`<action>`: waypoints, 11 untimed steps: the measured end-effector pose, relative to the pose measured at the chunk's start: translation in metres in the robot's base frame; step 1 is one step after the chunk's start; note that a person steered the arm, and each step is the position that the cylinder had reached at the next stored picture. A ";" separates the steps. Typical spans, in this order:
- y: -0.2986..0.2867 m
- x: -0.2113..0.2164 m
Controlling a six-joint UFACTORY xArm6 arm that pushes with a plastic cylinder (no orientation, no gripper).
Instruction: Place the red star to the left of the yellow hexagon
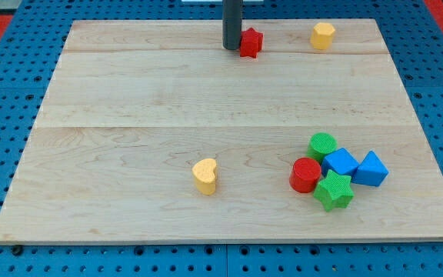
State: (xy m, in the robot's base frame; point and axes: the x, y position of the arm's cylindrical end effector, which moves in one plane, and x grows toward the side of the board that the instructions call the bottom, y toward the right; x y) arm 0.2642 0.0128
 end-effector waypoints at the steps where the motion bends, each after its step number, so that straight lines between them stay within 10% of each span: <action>1: 0.025 0.020; 3: 0.043 -0.013; 5: 0.019 0.063; 8: -0.047 -0.071; 11: 0.059 -0.071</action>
